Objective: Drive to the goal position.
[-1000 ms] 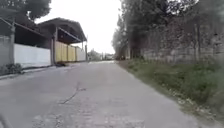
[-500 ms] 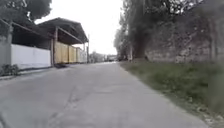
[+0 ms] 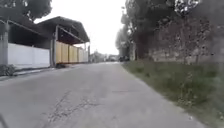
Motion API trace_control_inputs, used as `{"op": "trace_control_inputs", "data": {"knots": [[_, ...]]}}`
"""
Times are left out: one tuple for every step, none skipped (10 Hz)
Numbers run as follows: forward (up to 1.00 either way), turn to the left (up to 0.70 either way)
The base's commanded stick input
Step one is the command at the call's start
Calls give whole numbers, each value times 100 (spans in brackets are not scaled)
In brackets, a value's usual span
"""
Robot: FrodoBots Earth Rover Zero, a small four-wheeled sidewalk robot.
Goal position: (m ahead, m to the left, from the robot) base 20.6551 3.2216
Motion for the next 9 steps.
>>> {"op": "trace_control_inputs", "data": {"knots": [[100,-40],[100,-40],[100,-36],[100,-9],[100,0],[100,0],[100,0],[100,0],[100,0]]}}
